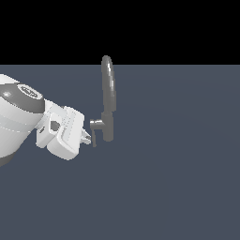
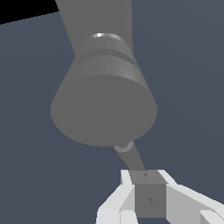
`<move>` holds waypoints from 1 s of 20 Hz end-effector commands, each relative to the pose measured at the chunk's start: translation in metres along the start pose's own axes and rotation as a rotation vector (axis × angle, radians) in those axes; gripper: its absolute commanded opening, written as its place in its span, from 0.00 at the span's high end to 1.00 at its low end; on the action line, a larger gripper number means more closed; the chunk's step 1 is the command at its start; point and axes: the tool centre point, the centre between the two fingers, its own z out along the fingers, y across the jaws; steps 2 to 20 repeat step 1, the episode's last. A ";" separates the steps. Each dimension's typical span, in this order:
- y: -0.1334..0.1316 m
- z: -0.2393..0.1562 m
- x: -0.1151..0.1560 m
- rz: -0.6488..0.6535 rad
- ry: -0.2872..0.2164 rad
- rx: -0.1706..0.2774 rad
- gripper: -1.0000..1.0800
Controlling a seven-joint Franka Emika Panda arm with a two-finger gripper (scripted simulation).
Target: Turn on the faucet by rotating a designated handle.
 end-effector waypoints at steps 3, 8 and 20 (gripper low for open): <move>0.006 0.027 0.001 -0.007 0.024 -0.030 1.00; 0.006 0.027 0.001 -0.007 0.024 -0.030 1.00; 0.006 0.027 0.001 -0.007 0.024 -0.030 1.00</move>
